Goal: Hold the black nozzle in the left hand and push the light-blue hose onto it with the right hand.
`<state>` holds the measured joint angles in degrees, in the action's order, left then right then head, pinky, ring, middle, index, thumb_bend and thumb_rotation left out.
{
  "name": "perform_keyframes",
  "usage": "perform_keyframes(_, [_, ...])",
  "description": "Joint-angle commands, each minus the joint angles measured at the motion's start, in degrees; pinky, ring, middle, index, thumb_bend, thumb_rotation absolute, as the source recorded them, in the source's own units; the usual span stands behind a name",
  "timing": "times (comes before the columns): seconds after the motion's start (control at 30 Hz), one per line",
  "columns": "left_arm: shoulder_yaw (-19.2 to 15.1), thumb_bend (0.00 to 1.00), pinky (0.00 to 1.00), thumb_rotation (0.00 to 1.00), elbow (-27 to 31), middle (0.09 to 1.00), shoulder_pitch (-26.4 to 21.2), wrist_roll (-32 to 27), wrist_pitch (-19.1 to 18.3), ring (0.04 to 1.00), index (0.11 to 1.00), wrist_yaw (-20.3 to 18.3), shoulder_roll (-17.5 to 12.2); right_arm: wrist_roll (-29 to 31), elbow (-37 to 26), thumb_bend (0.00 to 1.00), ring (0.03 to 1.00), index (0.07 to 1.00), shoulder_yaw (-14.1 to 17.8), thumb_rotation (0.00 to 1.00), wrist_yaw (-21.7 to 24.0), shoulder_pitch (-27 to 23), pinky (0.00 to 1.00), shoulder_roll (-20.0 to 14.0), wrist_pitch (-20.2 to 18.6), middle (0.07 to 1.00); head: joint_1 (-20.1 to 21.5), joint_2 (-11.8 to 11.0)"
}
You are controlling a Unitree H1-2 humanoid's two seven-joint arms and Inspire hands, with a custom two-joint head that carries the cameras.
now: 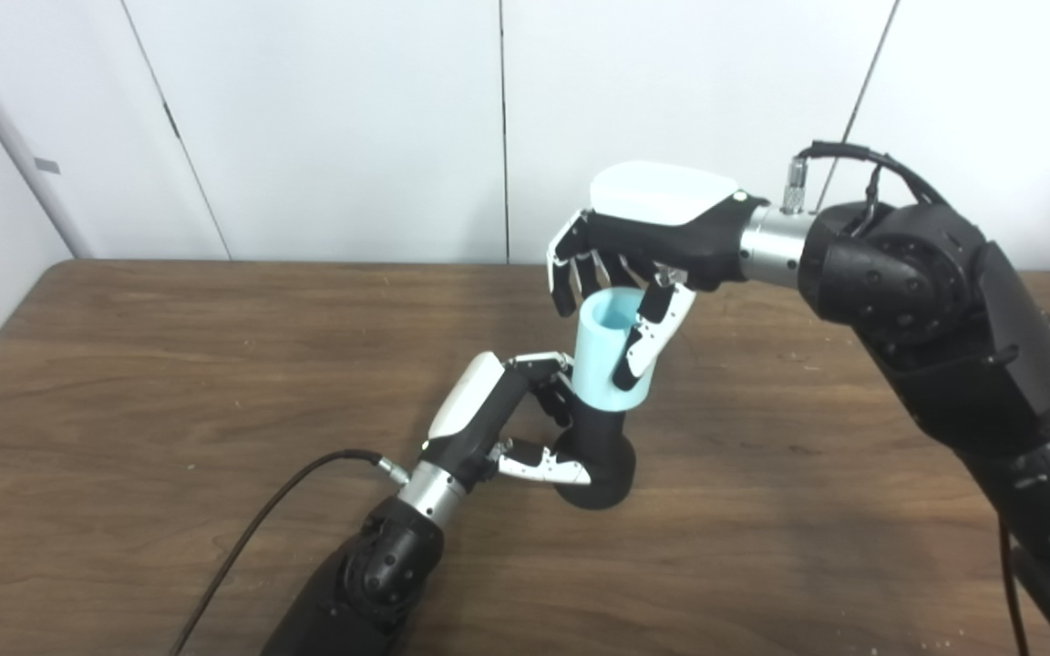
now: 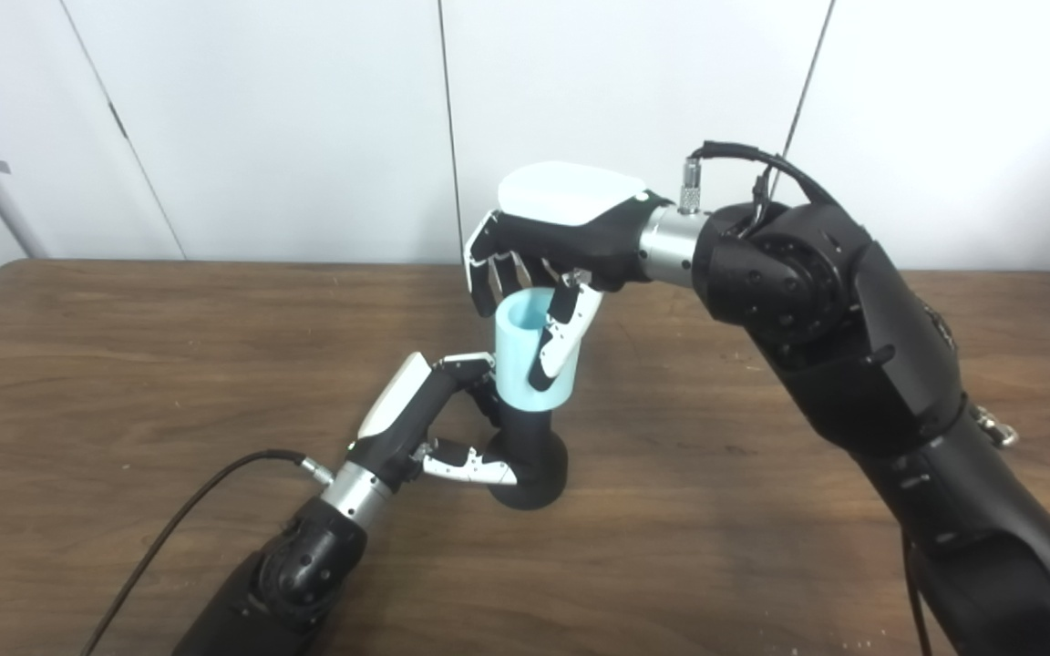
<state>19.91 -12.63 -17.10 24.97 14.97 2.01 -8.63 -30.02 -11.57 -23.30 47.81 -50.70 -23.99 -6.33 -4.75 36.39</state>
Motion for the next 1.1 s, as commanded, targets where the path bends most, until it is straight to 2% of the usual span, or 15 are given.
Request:
perform_keyframes(0.0, [1.79, 0.52, 0.45, 0.08, -2.89, 0.357, 4.51, 1.57, -1.42, 0.399, 0.471, -2.24, -0.32, -0.25, 0.7, 0.52, 0.276, 0.508, -0.69, 0.0, -0.28, -0.72, 0.2, 0.39, 0.15, 0.403, -0.12, 0.0])
perform_keyframes(0.2, [1.82, 0.52, 0.45, 0.08, -2.79, 0.358, 4.5, 1.6, -1.64, 0.399, 0.471, -2.3, -0.27, -0.03, 1.06, 0.52, 0.259, 0.509, -0.82, 0.0, -0.28, -0.96, 0.18, 0.75, -0.22, 0.399, -0.3, 0.02])
perform_keyframes(0.5, [1.83, 0.52, 0.45, 0.08, -2.61, 0.357, 4.58, 1.57, -1.89, 0.396, 0.471, -2.29, -0.25, 0.49, 2.16, 0.53, 0.366, 0.508, 0.35, 0.0, -3.25, -0.42, 0.31, 1.17, 1.13, 0.427, -0.5, 0.21])
perform_keyframes(0.8, [1.86, 0.52, 0.43, 0.08, -2.81, 0.354, 4.61, 1.32, -1.69, 0.385, 0.471, -2.18, -0.2, -0.8, 1.87, 0.53, 0.344, 0.506, 0.72, 0.0, -8.04, 2.12, 0.28, 2.23, 1.7, 0.416, -0.56, 0.24])
perform_keyframes(1.07, [1.94, 0.52, 0.44, 0.08, -2.29, 0.355, 4.65, 1.33, -2.02, 0.388, 0.471, -2.4, -0.31, -1.04, 1.93, 0.53, 0.36, 0.505, 0.67, 0.0, -9.5, 2.86, 0.29, 2.42, 2.02, 0.424, -0.56, 0.28])
